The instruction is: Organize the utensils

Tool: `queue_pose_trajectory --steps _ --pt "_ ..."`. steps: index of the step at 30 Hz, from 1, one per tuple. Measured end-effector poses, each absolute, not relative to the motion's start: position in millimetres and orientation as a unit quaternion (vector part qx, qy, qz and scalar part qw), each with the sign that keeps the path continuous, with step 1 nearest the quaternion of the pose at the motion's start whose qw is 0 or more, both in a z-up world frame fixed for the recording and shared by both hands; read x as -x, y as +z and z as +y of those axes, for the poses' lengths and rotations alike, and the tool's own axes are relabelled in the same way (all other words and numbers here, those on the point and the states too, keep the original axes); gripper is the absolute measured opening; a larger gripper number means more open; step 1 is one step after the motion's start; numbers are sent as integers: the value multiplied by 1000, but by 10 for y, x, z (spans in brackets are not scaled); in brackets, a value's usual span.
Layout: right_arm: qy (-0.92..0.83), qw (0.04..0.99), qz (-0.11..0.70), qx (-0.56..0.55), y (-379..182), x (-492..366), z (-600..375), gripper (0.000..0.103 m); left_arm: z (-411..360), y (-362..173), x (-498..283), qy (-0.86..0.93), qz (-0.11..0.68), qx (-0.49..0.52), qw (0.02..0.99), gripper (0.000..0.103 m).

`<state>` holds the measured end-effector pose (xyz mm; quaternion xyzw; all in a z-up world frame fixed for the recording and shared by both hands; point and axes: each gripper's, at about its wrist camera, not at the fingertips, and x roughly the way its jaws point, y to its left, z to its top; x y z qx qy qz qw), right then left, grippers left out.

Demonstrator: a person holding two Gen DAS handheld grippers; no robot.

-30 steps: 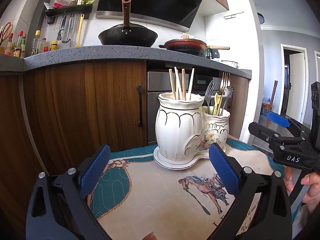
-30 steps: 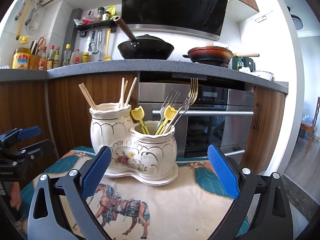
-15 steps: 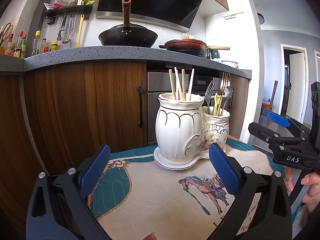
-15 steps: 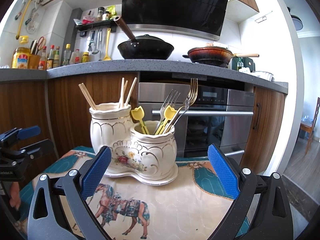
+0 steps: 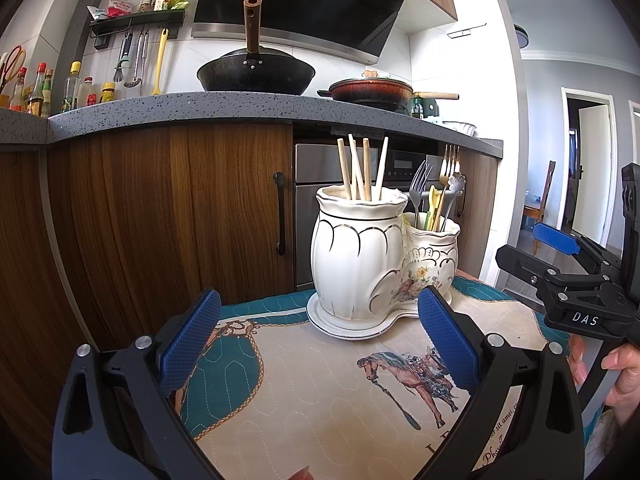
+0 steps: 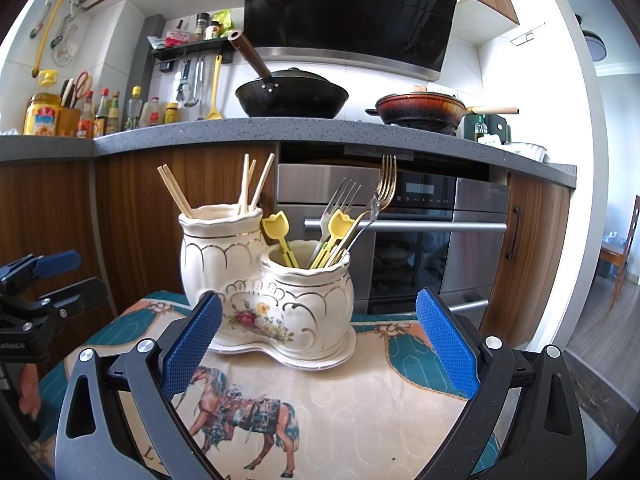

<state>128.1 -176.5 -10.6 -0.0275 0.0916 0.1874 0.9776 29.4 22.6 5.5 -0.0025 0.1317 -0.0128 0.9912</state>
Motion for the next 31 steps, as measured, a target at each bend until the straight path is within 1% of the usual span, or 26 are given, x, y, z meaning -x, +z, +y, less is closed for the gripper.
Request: queue_pose_trajectory --steps 31 --pt "185 978 94 29 -122 -1295 -1773 98 192 28 -331 -11 140 -5 990 97"
